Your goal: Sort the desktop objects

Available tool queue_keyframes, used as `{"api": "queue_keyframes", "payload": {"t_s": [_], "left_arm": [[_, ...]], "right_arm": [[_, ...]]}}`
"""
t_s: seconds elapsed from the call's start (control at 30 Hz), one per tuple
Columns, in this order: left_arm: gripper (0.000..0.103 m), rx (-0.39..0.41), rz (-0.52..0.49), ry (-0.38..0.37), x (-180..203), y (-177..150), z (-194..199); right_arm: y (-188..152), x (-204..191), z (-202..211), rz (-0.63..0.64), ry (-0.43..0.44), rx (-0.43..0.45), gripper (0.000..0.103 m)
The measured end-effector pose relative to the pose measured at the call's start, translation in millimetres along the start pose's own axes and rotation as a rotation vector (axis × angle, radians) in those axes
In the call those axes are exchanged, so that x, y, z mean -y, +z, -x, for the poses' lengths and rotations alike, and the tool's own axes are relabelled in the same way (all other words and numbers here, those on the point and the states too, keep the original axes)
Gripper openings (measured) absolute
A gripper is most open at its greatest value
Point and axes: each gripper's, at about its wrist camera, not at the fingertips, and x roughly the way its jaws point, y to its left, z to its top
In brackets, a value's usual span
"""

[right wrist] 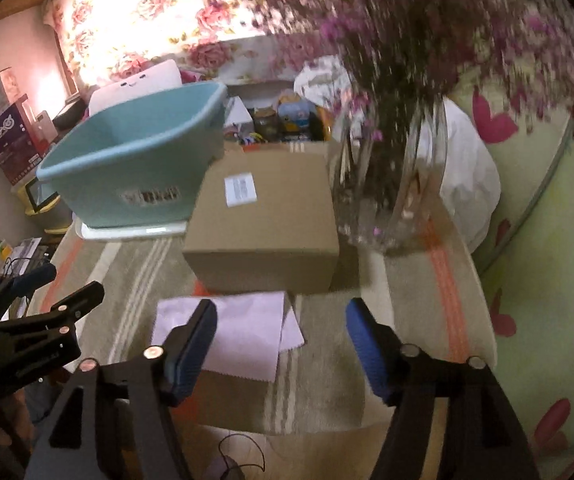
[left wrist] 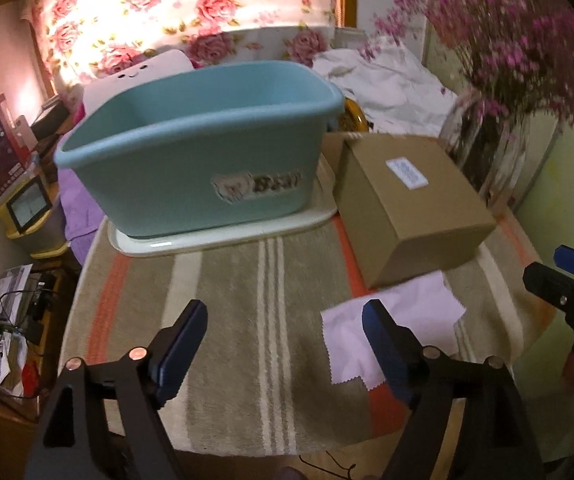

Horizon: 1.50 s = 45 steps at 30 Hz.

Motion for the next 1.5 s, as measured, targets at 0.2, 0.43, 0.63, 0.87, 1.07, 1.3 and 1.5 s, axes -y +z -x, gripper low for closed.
{"api": "queue_keyframes", "payload": {"t_s": [0.2, 0.43, 0.63, 0.87, 1.07, 1.3, 1.5], "left_arm": [[0.085, -0.065, -0.005, -0.024, 4, -15, -36], [0.085, -0.092, -0.023, -0.064, 7, -24, -66], [0.085, -0.104, -0.041, -0.085, 14, -28, -82], [0.085, -0.099, -0.03, -0.102, 17, -28, -88], [0.085, -0.094, -0.027, -0.101, 18, -29, -90], [0.05, -0.093, -0.03, -0.09, 20, -35, -90], [0.034, -0.079, -0.038, -0.095, 23, -40, -85]], "right_arm": [[-25, 10, -26, -0.032, 0.036, -0.041, 0.077], [-42, 14, -57, -0.043, 0.061, -0.069, 0.077], [-47, 12, -72, -0.045, 0.056, -0.071, 0.077], [-48, 7, -80, -0.019, 0.045, -0.065, 0.077], [-46, 8, -84, -0.017, 0.04, -0.065, 0.077], [-45, 13, -85, -0.023, 0.037, -0.069, 0.077], [-47, 15, -87, -0.026, 0.038, -0.076, 0.077]]}}
